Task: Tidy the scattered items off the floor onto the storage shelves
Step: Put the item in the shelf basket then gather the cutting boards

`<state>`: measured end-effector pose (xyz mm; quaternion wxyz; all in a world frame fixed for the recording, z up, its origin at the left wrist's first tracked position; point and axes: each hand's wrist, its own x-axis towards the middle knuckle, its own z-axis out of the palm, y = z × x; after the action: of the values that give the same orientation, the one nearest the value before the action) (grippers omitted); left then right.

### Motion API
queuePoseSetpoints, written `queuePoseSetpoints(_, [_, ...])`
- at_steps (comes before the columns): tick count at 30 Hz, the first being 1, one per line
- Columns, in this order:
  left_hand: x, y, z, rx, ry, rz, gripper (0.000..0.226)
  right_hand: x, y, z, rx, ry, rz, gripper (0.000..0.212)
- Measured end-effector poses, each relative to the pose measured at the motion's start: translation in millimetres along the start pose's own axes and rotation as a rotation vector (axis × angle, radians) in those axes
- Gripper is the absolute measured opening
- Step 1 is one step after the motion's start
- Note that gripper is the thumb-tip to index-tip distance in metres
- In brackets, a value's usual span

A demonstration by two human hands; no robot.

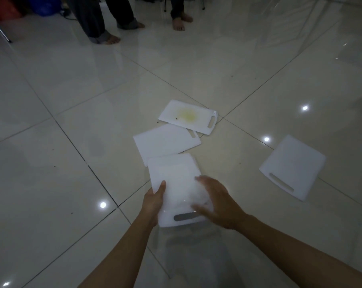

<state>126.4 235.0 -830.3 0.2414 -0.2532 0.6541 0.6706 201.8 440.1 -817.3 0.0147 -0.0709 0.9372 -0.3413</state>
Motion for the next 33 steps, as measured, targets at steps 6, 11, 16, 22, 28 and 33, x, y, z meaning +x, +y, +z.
queuePoseSetpoints(6, [-12, 24, 1, 0.024, -0.102, 0.143, 0.032, 35, 4, -3, 1.018, -0.071, 0.938, 0.094])
queuePoseSetpoints(11, [-6, 60, 15, 0.103, -0.140, 0.233, 0.027, 61, 2, -18, 0.910, 0.172, 0.768, 0.053])
queuePoseSetpoints(16, [18, 91, 36, 0.185, -0.137, 0.230, 0.036, 87, 13, -42, 0.845, 0.201, 0.696, 0.044])
queuePoseSetpoints(22, [4, 155, 77, 0.225, -0.166, 0.217, 0.029, 106, 6, -112, 0.834, 0.246, 0.761, 0.043])
queuePoseSetpoints(28, [-89, 277, 120, 0.279, -0.254, 0.236, 0.021, 93, -69, -246, 0.849, 0.350, 0.821, 0.039])
queuePoseSetpoints(33, [-203, 400, 154, 0.322, -0.387, 0.240, 0.014, 66, -163, -384, 0.933, 0.442, 0.846, 0.072])
